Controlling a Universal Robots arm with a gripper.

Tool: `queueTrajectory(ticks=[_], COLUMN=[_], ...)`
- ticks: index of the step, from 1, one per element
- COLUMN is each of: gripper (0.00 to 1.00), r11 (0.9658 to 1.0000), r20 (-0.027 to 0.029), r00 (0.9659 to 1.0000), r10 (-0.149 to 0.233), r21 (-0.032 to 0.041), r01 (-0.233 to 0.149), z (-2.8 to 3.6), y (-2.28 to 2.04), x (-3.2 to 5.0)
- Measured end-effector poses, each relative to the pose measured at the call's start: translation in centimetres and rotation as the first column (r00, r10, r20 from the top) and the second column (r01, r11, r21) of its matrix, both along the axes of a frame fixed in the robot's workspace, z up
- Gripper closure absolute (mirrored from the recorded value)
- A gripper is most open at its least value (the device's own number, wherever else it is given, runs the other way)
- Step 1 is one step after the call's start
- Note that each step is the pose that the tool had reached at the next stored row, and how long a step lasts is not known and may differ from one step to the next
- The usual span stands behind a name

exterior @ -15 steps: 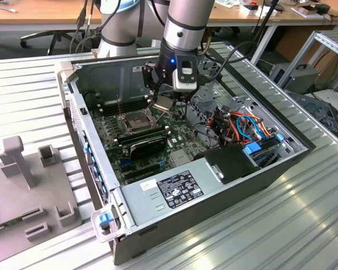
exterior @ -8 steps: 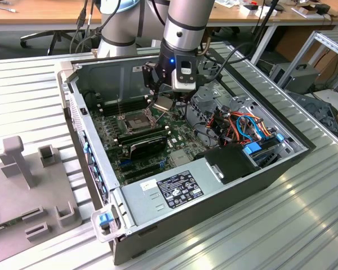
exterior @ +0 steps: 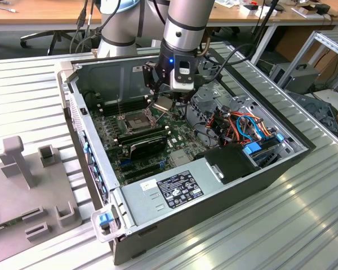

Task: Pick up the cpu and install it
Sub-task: 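Place the cpu into insertion slot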

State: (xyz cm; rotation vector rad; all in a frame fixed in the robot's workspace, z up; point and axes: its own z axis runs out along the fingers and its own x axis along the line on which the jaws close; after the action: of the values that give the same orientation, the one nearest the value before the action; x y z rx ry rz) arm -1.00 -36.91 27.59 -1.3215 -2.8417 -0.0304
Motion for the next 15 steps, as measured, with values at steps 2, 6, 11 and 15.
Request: queueTrajectory(ticks=[2, 6, 11, 15], gripper=[0.45, 0.45, 0.45, 0.45], r11=[0.9999, 0.9996, 0.9982, 0.9970], r20=[0.0000, 0.0000, 0.0000, 0.0000], r00=[0.9999, 0.9996, 0.9982, 0.9970], r10=[-0.011, -0.029, -0.059, -0.077], r21=[0.0000, 0.0000, 0.0000, 0.0000], r01=[0.011, 0.029, 0.059, 0.077], z=[-0.01, -0.03, -0.06, -0.08], y=[0.00, 0.00, 0.00, 0.00], x=[0.00, 0.00, 0.00, 0.00])
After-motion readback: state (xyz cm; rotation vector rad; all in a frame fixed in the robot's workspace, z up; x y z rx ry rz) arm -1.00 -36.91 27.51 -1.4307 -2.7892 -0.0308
